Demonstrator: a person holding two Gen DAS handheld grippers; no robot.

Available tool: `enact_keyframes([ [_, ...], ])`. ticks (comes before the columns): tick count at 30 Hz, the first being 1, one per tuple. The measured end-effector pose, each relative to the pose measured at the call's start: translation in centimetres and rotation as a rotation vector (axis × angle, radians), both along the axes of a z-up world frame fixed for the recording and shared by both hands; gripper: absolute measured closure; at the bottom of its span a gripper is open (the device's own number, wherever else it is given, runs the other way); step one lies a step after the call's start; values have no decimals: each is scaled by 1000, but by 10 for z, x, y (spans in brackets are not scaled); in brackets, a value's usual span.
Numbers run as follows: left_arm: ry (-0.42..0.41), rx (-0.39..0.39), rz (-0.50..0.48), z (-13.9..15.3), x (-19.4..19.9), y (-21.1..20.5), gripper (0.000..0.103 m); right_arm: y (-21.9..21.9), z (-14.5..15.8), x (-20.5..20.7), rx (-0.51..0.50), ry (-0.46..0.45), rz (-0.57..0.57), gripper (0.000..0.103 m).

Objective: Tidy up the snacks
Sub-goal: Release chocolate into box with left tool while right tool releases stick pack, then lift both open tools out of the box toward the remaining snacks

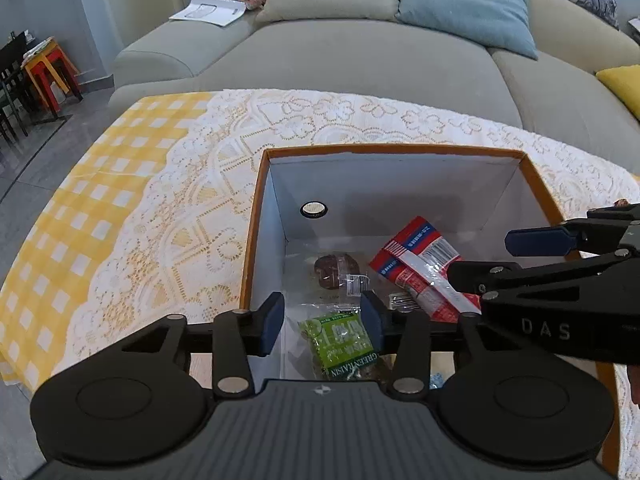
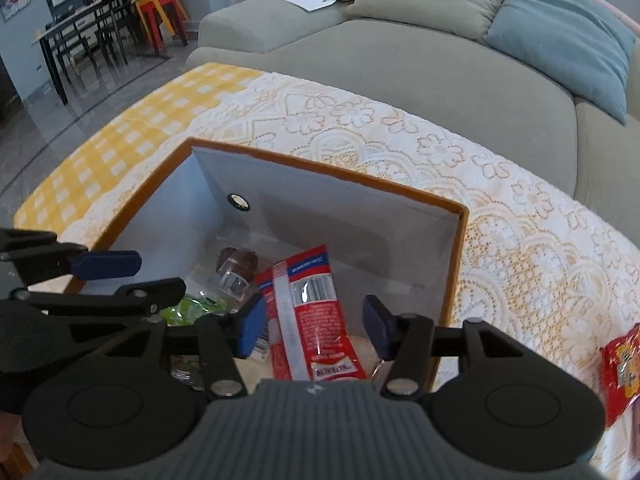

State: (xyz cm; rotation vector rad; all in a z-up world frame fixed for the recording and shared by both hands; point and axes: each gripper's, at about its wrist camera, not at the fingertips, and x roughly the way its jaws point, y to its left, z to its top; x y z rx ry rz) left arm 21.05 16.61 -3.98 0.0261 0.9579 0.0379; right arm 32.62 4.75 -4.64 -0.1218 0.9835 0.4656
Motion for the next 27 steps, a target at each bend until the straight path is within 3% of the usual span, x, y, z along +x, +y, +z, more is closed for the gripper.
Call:
enact_keyframes([
  [10, -50, 18, -2, 19, -25, -14, 49, -18, 21, -23, 11, -62, -7, 49],
  [18, -111, 9, 24, 38, -52, -36, 49, -53, 40, -57, 83, -113, -62, 48],
  [27, -173, -7, 54, 57, -82, -71, 49, -108, 55, -113, 105, -253, -120, 48],
])
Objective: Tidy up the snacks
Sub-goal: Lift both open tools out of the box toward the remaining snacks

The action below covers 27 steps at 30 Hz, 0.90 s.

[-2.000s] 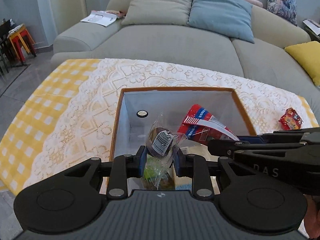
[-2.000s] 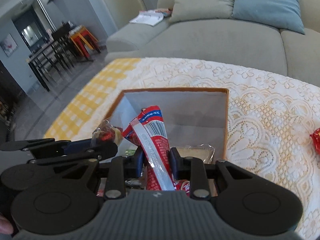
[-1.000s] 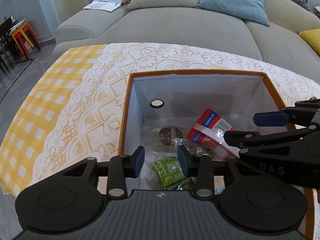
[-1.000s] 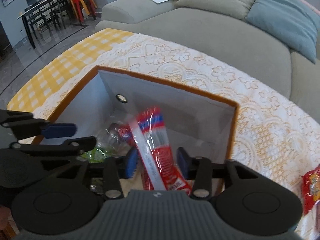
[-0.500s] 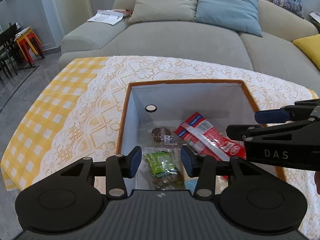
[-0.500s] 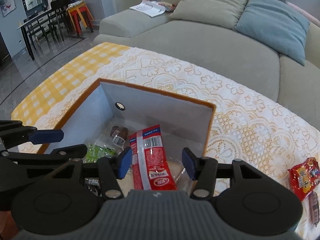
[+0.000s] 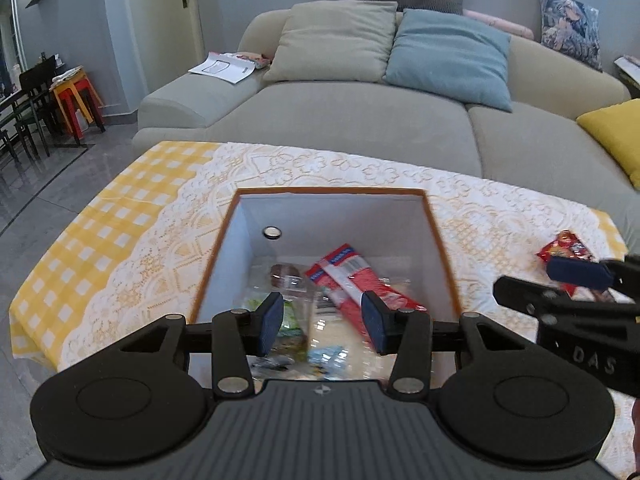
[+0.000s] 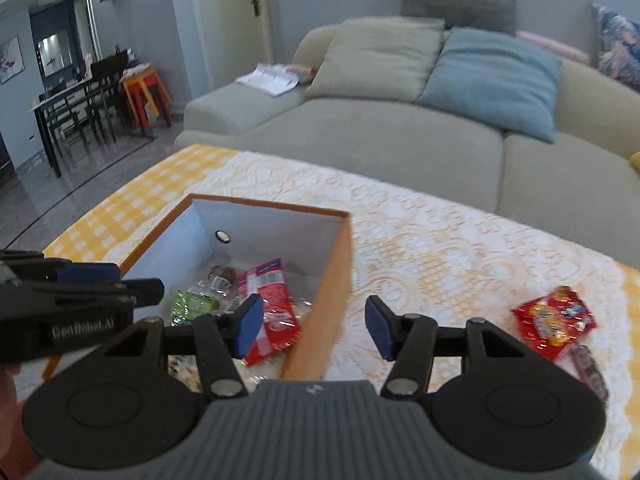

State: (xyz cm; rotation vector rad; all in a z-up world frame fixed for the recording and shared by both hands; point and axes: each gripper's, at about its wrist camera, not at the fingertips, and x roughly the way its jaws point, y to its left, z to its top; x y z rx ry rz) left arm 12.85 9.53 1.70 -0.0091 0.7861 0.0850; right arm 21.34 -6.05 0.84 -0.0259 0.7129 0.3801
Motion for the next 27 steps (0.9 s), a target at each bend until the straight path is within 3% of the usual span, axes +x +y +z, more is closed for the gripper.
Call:
enact_keyframes([
  [9, 24, 33, -151, -9, -18, -63, 49, -65, -20, -52, -27, -38, -60, 48],
  [15, 43, 68, -286, -18, -23, -109, 49, -100, -38, -70, -124, -80, -113, 48],
  [26, 44, 101, -453, -30, -8, -173, 49, -148, -62, -54, -149, -83, -180, 49],
  [27, 45, 98, -463, -30, -3, -178, 45, -153, -64, -50, -158, -82, -190, 49],
])
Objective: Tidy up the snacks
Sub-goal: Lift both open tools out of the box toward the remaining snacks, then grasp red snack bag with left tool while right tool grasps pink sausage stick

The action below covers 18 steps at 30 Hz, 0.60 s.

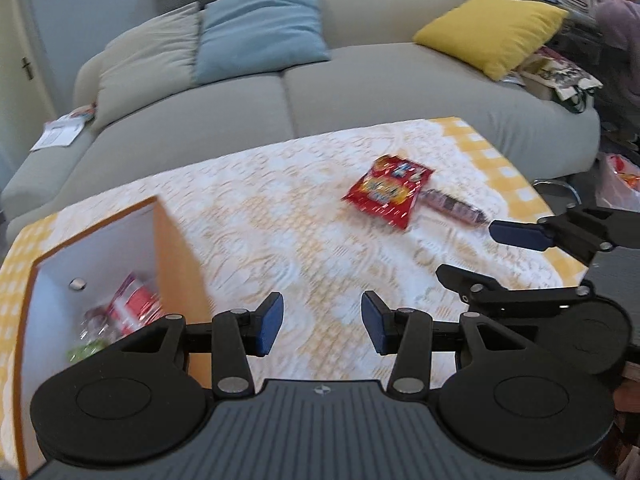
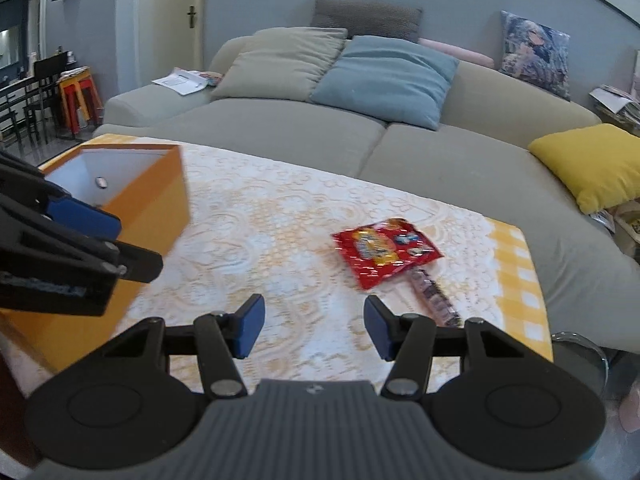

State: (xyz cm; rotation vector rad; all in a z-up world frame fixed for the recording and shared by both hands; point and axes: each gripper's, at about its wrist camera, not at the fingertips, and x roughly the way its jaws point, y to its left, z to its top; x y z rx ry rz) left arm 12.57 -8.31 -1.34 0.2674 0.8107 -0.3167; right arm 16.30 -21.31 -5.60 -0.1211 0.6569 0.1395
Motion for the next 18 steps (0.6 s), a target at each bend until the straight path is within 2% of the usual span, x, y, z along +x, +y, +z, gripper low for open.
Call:
enact_keyframes([
  [2, 5, -9, -20, -2, 10, -10, 37, -12, -6, 10, -11, 5, -15, 49],
  [7, 20, 11, -54, -14, 39, -35, 37, -43, -25, 36, -67, 17, -60, 49],
  [11, 33, 25, -85, -24, 63, -53, 37, -68, -36, 54, -23, 38, -116, 49],
  [14, 31, 24, -127, -29, 78, -66, 37, -77, -44, 71, -9, 42, -119, 49],
  [18, 36, 13, -170, -33, 99, -79, 37, -81, -55, 93, -2, 53, -109, 56],
])
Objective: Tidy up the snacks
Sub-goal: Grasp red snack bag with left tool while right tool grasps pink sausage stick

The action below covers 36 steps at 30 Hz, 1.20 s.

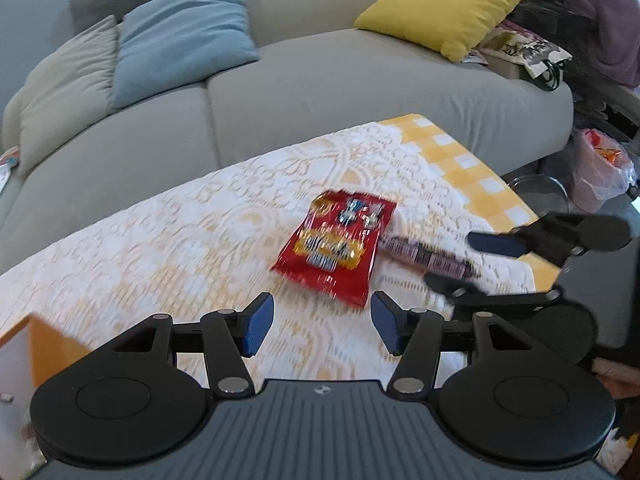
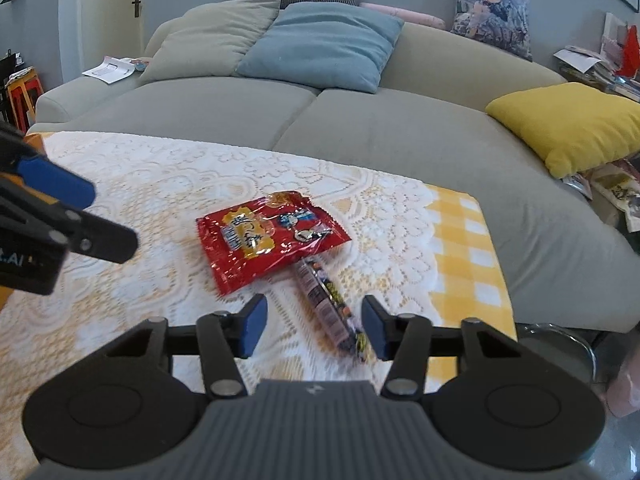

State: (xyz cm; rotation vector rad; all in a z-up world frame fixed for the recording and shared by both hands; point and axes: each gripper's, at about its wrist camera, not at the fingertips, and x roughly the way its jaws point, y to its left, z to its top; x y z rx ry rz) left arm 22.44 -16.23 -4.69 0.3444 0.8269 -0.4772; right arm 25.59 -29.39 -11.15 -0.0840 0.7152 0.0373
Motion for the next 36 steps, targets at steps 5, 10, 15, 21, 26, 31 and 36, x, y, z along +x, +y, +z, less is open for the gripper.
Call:
enact_keyframes([
  [5, 4, 14, -17, -9, 21, -11, 37, -5, -18, 24, 16, 25, -12, 57],
  [10, 6, 30, -38, -19, 33, -18, 36, -9, -28, 36, 38, 42, -10, 64],
  [15, 16, 18, -48, -28, 44, -23, 31, -17, -35, 40, 61, 48, -19, 71],
  [21, 15, 34, -74, -41, 58, -35, 31, -26, -39, 42, 93, 58, -32, 77],
  [26, 42, -6, -96, -48, 70, -45, 30, -26, -40, 41, 91, 61, -15, 80],
  [31, 41, 18, -127, -60, 77, -53, 29, -29, -40, 40, 113, 57, -16, 80],
  [36, 32, 44, -126, -67, 77, -56, 20, -25, -42, 39, 72, 44, 3, 80],
])
